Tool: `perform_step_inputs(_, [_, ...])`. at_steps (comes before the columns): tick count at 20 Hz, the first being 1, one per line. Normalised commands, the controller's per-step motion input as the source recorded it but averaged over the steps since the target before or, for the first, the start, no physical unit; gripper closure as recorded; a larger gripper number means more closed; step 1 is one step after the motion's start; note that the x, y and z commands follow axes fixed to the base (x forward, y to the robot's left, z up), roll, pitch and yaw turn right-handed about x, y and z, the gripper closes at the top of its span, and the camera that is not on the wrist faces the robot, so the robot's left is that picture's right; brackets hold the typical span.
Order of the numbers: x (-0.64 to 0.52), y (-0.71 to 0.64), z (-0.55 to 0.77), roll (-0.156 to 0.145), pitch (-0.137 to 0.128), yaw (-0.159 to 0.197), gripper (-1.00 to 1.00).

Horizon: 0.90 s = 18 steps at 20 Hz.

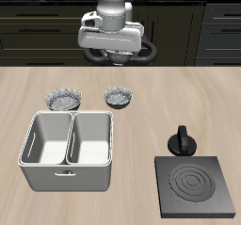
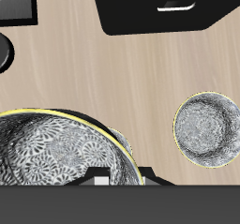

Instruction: Place the smallest bowl inside the right compartment of the bowl drainer

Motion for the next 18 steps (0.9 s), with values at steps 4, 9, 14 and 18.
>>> perform_step_inputs(4, [0.04,-0.21,0.12,0.001,0.009,0.008,1.0])
perform_step_inputs(9, [0.17,-0.32,0.12,0.052,0.06,0.007,1.0])
perform_step_inputs(14, [0.3,-0.38,0.21,0.058,0.025,0.013,1.0])
perform_step_inputs(18, [0.26,-0.33,0.31,0.031,-0.001,-0.03,1.0])
